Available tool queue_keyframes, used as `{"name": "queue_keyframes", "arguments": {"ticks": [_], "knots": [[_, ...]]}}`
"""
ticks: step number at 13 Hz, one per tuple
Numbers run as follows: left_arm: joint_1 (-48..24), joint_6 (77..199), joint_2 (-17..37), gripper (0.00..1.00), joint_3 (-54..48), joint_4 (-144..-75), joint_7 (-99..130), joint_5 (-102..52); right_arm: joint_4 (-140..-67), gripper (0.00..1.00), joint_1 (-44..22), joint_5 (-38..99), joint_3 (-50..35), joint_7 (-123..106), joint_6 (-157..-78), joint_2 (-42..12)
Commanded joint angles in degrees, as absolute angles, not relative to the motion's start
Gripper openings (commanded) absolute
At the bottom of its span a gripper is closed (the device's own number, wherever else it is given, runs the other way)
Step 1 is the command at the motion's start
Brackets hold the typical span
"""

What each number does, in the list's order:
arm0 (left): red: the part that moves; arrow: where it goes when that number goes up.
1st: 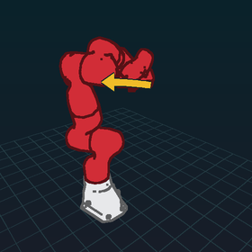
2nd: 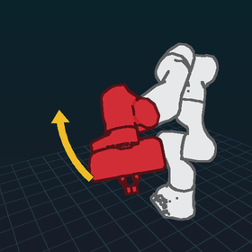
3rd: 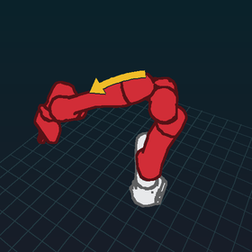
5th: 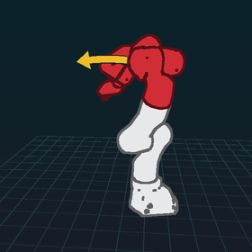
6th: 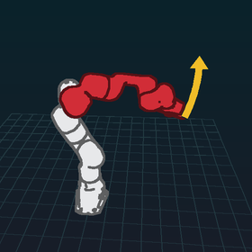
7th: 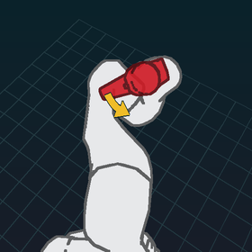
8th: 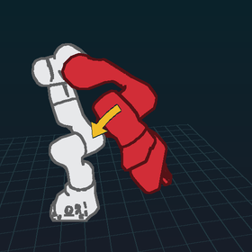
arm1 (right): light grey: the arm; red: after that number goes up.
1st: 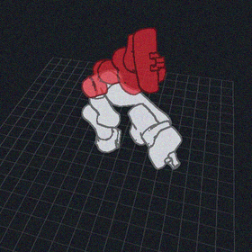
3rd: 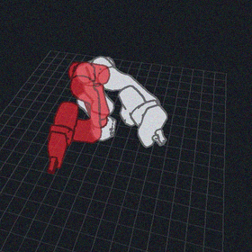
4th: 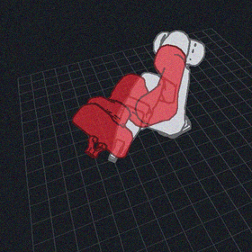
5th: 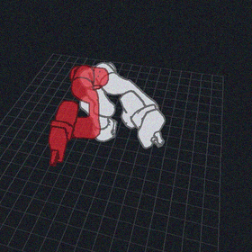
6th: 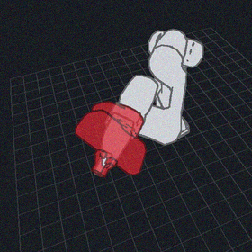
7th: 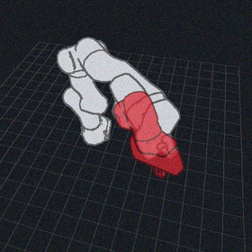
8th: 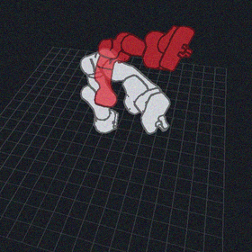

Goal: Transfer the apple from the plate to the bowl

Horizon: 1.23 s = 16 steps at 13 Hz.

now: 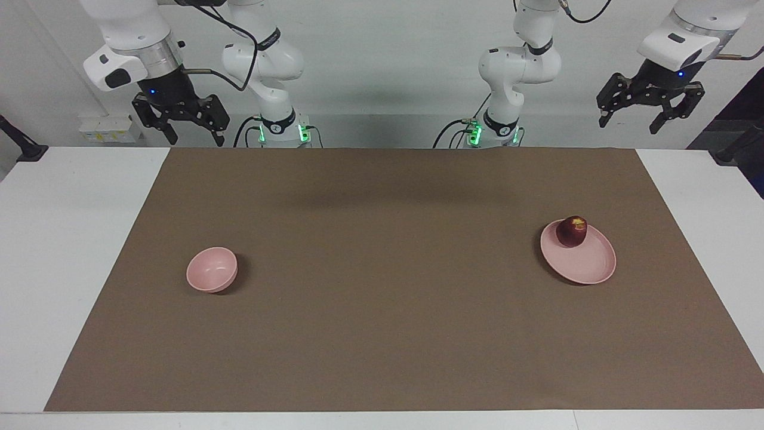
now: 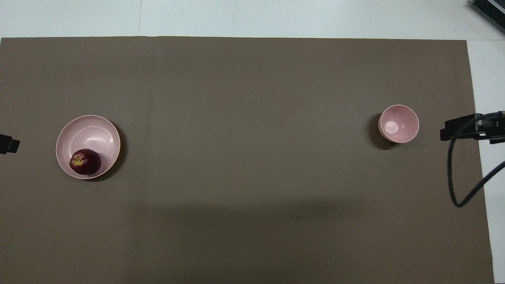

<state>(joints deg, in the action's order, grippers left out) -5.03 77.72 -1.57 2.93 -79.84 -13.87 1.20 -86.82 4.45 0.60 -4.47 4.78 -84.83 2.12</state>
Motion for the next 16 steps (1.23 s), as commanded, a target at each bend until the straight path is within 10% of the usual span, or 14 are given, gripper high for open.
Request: {"name": "queue_keyframes", "arguments": {"ticks": [1,16], "knots": [[-5.36,76.99,-2.2,1.0,3.16,-79.98,-13.27,2.2,-86.48,1.0,5.01,1.93,-4.57,5.45,-83.94,2.29],[-3.96,79.19,-2.02,1.0,3.52,-79.98,-13.97,1.23,-86.48,1.0,5.01,1.93,-4.66,5.45,-83.94,2.29]]}}
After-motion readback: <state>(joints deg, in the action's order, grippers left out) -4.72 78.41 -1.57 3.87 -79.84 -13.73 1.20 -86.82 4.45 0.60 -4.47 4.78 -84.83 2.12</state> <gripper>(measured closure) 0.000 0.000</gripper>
